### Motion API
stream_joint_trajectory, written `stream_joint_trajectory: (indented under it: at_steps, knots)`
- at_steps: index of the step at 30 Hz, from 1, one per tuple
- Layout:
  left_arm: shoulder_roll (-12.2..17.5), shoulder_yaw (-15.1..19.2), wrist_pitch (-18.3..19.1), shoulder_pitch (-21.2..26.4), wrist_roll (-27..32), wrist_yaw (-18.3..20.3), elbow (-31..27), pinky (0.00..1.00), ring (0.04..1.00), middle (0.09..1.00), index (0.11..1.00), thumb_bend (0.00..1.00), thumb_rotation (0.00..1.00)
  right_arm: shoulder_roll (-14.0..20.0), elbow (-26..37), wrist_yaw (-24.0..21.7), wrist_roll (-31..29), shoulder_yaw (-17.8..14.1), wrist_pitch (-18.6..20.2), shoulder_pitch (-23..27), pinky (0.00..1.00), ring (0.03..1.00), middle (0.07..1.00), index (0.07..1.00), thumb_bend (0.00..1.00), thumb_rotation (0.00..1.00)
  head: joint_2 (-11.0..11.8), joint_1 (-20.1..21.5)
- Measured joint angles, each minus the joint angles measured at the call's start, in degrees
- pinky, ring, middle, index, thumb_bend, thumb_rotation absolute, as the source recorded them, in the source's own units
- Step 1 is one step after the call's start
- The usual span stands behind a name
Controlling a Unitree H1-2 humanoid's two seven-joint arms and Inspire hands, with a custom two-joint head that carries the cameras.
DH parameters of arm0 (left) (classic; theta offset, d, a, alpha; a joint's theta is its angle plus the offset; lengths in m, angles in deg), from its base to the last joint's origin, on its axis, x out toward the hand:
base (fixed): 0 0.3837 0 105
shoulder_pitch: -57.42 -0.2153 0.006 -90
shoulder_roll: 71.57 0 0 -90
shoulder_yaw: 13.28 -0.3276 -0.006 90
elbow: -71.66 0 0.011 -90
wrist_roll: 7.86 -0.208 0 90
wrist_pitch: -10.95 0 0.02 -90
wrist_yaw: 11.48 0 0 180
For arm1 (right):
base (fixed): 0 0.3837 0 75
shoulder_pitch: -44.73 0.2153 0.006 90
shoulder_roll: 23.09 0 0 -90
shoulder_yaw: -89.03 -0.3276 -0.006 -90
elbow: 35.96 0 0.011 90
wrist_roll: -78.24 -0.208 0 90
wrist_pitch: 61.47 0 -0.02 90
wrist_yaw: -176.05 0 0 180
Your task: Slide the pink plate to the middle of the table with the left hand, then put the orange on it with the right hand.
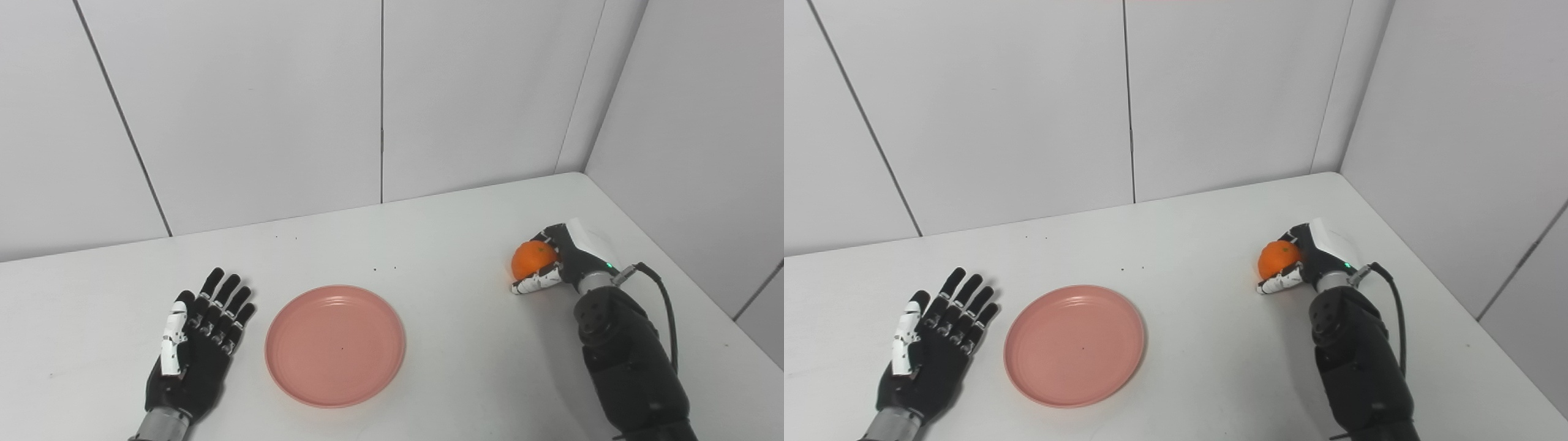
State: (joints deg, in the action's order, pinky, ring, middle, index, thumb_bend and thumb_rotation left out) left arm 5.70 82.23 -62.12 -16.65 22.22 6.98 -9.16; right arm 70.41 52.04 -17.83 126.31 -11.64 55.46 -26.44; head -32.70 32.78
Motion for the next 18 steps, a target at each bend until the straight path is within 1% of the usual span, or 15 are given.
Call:
stream_joint_trajectory:
  at_steps: [5, 8, 12, 13, 15, 16, 17, 18]
  knots:
    - [-0.02, -0.01, 0.0, 0.0, 0.0, 0.0, -0.06, 1.0, 0.975, 0.974, 0.967, 0.32, 1.0, -0.26, 0.83, 0.89, -1.01, 0.04, 0.13, -0.2, 0.32, 0.407, 0.488, 0.487, 0.52, 0.13, -0.18, -0.53]
    - [-0.02, -0.26, 0.0, -0.01, -0.29, 0.0, -0.11, 1.0, 0.971, 0.972, 0.964, 0.32, 1.0, -0.75, 3.17, 0.83, -2.08, -0.97, 0.17, -0.31, 0.34, 0.414, 0.486, 0.487, 0.51, 0.13, -0.53, -1.49]
    - [-0.08, -0.35, -0.01, -0.03, -0.4, -0.01, -0.16, 1.0, 0.971, 0.969, 0.956, 0.33, 1.0, -1.1, 6.85, 0.38, -5.44, -2.17, 0.25, -0.42, 0.37, 0.433, 0.494, 0.487, 0.51, 0.13, -0.79, -2.72]
    - [-0.15, -0.33, 0.0, -0.08, -0.41, -0.11, -0.26, 1.0, 0.971, 0.969, 0.956, 0.33, 1.0, -1.19, 7.94, -0.07, -6.28, -2.38, 0.27, -0.51, 0.37, 0.434, 0.495, 0.487, 0.51, 0.13, -0.79, -2.72]
    - [-0.41, -0.33, 0.0, -0.26, -0.43, -0.6, -0.61, 1.0, 0.967, 0.967, 0.956, 0.33, 1.0, -1.65, 10.47, -1.29, -7.32, -2.75, 0.36, -0.83, 0.38, 0.44, 0.502, 0.488, 0.51, 0.13, -1.31, -4.65]
    - [-0.5, -0.34, 0.0, -0.37, -0.43, -0.76, -0.77, 1.0, 0.964, 0.966, 0.955, 0.33, 1.0, -1.92, 11.53, -1.68, -7.55, -2.83, 0.36, -0.91, 0.38, 0.444, 0.506, 0.488, 0.51, 0.13, -1.41, -4.83]
    - [-0.56, -0.44, -0.01, -0.47, -0.51, -0.9, -0.93, 0.99, 0.96, 0.963, 0.954, 0.34, 1.0, -2.16, 12.36, -2.11, -7.65, -2.86, 0.37, -0.94, 0.39, 0.451, 0.51, 0.488, 0.51, 0.13, -1.58, -6.14]
    - [-0.59, -0.74, -0.02, -0.61, -0.68, -1.08, -1.16, 0.99, 0.959, 0.963, 0.954, 0.34, 1.0, -2.38, 13.71, -2.99, -7.73, -2.89, 0.4, -1.04, 0.39, 0.451, 0.511, 0.488, 0.51, 0.13, -1.58, -6.15]
